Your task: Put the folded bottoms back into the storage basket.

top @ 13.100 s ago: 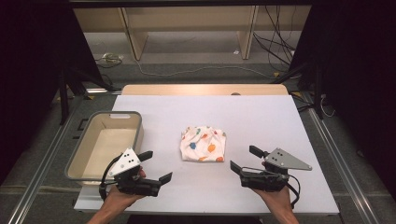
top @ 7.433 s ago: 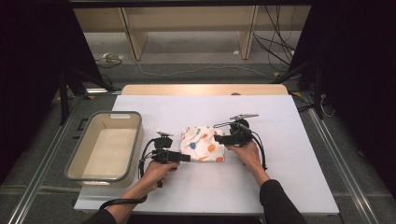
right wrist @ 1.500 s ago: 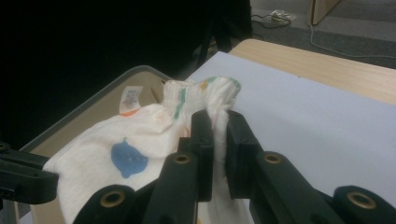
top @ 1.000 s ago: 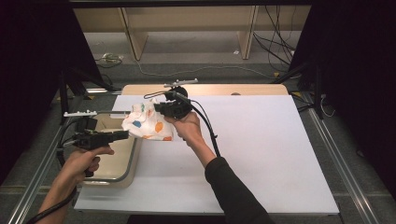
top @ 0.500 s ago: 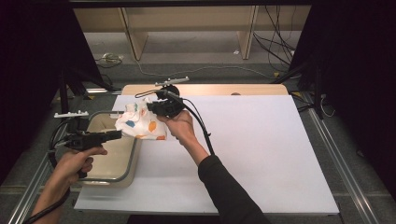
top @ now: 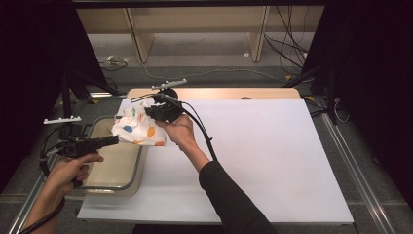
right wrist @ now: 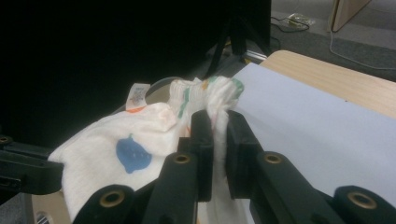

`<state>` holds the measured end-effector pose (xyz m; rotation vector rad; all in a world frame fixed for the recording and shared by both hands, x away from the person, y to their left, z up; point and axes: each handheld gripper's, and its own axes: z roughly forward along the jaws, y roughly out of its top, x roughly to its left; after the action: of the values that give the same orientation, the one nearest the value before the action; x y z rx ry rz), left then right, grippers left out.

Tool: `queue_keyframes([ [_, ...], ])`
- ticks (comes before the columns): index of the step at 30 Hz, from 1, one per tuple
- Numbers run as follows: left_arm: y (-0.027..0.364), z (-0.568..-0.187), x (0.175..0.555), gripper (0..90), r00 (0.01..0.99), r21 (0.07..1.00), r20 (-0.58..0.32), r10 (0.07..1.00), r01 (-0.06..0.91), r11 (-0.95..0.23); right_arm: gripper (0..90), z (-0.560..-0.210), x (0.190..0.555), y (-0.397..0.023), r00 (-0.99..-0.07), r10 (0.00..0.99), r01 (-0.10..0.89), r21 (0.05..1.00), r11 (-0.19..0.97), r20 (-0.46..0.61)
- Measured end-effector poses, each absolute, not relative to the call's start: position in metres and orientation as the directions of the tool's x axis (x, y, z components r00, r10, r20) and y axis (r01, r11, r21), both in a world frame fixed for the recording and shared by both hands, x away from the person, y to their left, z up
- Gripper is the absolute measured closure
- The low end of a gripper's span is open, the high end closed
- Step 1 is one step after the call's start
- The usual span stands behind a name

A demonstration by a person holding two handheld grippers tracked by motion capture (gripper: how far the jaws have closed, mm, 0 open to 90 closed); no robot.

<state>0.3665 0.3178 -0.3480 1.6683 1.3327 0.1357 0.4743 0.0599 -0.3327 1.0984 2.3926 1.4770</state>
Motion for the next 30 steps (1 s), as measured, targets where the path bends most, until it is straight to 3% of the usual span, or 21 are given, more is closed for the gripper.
queue_keyframes([
  [30,0.352,-0.347,0.359,84.7,0.357,0.710,-0.453,0.817,0.699,0.088,83.5,-0.333,0.471,0.098,-0.745,0.622,0.504,0.816,0.285,0.242],
])
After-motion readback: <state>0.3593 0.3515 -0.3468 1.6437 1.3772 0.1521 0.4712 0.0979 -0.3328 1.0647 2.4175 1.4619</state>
